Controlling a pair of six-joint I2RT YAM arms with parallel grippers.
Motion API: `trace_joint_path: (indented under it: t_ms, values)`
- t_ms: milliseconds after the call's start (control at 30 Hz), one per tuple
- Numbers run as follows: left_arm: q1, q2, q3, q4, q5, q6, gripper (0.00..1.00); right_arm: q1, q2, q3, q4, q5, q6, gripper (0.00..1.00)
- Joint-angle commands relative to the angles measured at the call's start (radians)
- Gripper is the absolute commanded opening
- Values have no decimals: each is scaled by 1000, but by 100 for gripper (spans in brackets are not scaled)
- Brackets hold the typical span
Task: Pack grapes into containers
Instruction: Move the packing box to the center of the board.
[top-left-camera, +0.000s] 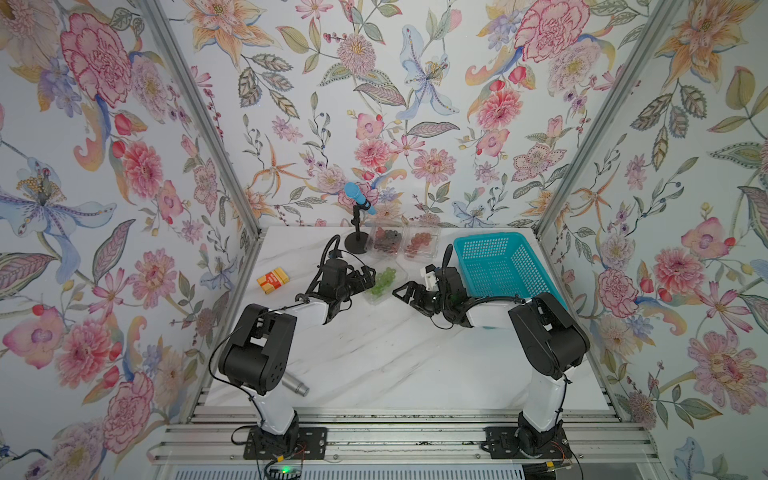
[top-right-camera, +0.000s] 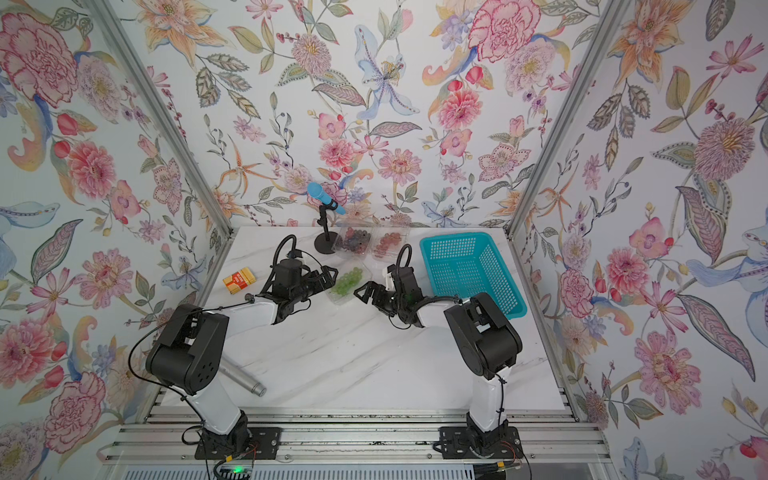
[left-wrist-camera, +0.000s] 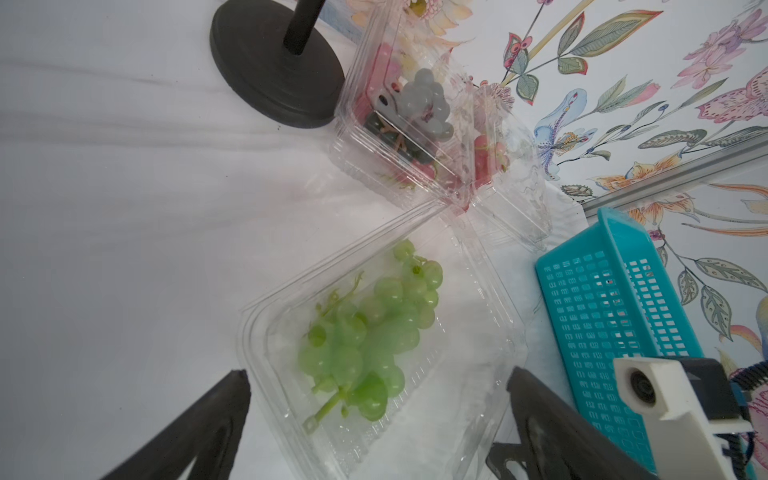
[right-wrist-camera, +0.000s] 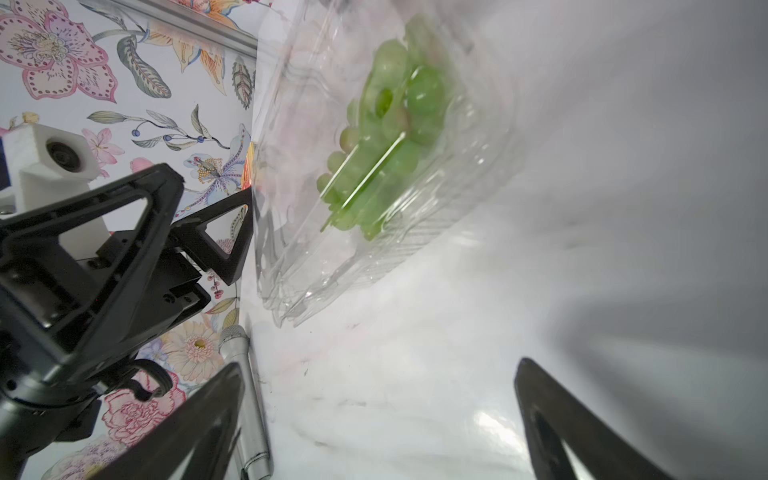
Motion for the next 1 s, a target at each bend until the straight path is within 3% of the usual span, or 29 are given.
trace_joint_path:
  t_ms: [0,267,533,967]
  values:
    - [-2,-7,8,-27,-14,56,100,-47,-59,19,-131,50,-85,100]
    - [4,-212,-230,72,31,39,100,-105,35,234,-264,45,-208,99]
    - [6,-388,-405,178,90,-34,100,-86,206,448,-297,10,-220,100]
    - [53,-445,-518,251,134,-116,100,76,190,430,-263,88,-74,100]
